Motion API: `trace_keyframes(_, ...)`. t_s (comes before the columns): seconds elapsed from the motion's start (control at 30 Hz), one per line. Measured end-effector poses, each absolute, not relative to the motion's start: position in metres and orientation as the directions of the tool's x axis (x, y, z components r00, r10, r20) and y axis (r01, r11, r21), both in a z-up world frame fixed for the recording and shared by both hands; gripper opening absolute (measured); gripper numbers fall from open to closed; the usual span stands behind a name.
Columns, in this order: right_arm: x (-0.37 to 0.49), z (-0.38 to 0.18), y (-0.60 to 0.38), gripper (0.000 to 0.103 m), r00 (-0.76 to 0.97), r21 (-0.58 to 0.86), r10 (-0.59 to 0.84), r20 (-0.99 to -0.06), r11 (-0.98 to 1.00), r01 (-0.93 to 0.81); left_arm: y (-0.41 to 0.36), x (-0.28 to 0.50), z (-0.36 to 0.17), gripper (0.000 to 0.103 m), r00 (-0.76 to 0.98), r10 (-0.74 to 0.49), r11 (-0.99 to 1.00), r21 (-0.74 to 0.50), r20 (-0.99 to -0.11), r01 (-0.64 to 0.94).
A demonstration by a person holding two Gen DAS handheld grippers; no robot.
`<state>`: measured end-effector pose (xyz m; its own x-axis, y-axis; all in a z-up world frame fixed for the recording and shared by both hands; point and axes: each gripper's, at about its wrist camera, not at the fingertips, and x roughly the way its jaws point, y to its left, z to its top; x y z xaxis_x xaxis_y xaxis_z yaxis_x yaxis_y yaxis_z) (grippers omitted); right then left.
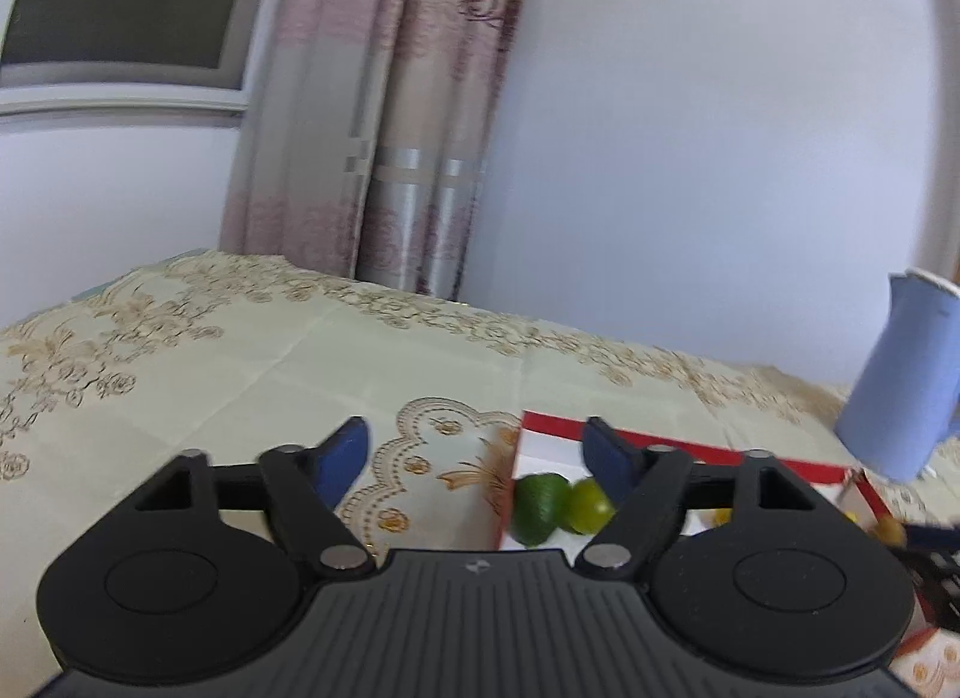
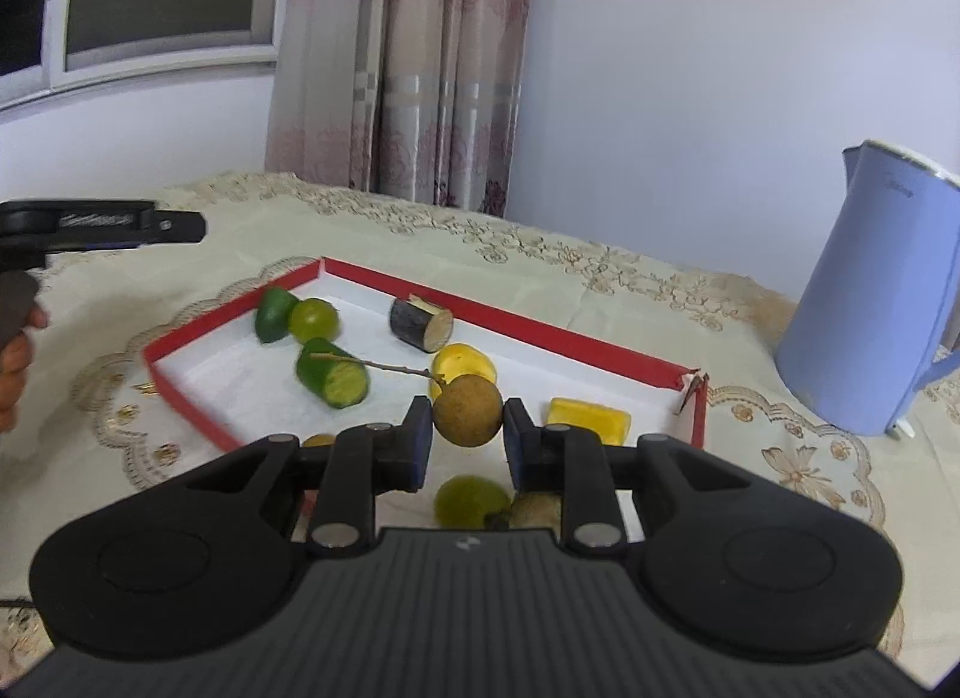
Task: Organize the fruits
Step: 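Carry the longan into the tray and open the right gripper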
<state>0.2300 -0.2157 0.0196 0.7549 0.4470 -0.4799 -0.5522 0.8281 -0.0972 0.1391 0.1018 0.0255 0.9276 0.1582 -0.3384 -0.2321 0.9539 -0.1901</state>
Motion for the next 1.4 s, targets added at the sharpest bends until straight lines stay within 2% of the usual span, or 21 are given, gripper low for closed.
trace_keyframes(0.2,0.265,0.008,-0.205,0.024,0.757,-0.094,0.397,-0.519,0.854,-0.512,0.082,0.136,0.028,0.083,0.934,0.197,0.969,-0.085,-0.298,-0.231)
trace_keyframes(1.3,0.290,-0.012,-0.198,0.024,0.749,-0.092,0.349,-0.564,0.874,-0.477,0.076,0.139,0.026,0.086,0.925,0.163,0.979,-0.057,-0.344,-0.194)
trace_keyframes(1.4,0.289,-0.013,-0.198,0.032,0.752,-0.098,0.347,-0.561,0.874,-0.476,0.076,0.141,0.025,0.086,0.919,0.171,0.979,-0.043,-0.355,-0.198)
